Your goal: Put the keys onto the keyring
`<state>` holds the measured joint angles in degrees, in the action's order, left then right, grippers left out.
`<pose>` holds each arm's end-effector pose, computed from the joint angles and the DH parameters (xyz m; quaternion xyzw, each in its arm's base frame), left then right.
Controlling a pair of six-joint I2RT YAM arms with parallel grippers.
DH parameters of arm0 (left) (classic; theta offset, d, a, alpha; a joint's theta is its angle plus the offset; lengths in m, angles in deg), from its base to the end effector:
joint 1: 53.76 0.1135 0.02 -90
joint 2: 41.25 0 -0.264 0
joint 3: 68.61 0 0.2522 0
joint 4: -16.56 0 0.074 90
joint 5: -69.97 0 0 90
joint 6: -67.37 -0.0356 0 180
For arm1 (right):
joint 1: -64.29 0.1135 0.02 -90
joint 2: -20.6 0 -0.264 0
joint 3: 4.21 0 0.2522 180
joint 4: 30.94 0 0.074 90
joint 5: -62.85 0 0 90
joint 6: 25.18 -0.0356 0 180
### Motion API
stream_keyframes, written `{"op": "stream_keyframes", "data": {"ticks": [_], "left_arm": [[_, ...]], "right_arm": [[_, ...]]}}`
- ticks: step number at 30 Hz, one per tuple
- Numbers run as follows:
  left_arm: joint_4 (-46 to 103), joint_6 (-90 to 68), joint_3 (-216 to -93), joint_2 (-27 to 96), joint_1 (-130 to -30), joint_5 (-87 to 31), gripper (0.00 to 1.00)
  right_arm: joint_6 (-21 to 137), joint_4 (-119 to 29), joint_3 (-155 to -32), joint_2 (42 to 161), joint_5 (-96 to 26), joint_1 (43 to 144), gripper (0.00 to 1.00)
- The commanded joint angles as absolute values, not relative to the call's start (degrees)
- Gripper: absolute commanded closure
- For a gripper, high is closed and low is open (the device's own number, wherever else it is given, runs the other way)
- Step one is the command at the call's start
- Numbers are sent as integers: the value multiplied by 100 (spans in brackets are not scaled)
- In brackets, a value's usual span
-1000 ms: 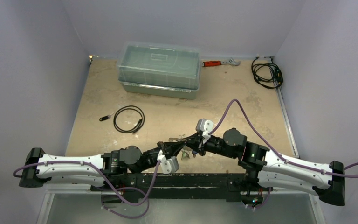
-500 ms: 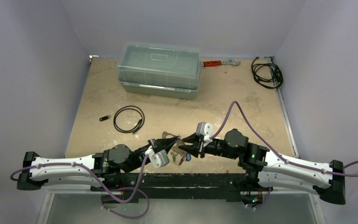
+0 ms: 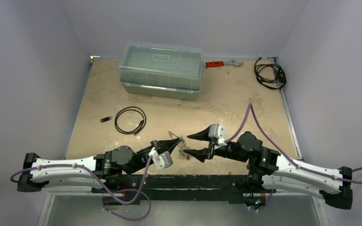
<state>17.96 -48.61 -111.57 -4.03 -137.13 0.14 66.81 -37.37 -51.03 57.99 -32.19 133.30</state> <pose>0.0316 -0.1653 0.3065 0.4718 0.4918 -0.2423 0.6905 0.0574 0.1583 0.3209 -0.4253 0.5413 0.4253 0.5875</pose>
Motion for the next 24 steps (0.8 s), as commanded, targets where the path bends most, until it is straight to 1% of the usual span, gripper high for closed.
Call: {"op": "stream_keyframes", "data": {"ticks": [1, 4, 10, 12, 15, 17, 20, 24], "left_arm": [[1483, -4773, -11317, -558, -13699, -78, 100], [1564, -4714, -11378, -584, -13699, -206, 100], [1699, -4561, -11508, -814, -13699, -743, 100], [1742, -4538, -11537, -886, -13699, -889, 100], [1809, -4485, -11601, -920, -13699, -1031, 100], [1874, -4469, -11652, -889, -13699, -1092, 100], [1882, -4477, -11678, -812, -13699, -1097, 100], [1850, -4489, -11700, -713, -13699, -1149, 100]], "right_arm": [[6793, -3146, -4783, 5335, -2923, 13363, 44], [6993, -2687, -4488, 5080, -3186, 13363, 47], [7149, -2007, -4184, 5037, -3167, 13363, 50], [7172, -1862, -4154, 5086, -3126, 13363, 55], [7295, -1817, -4196, 5143, -3097, 13363, 68], [7355, -1821, -4261, 5206, -3150, 13363, 72], [7420, -1903, -4407, 5373, -3344, 13363, 74], [7463, -2075, -4619, 5665, -3681, 13369, 73]]}}
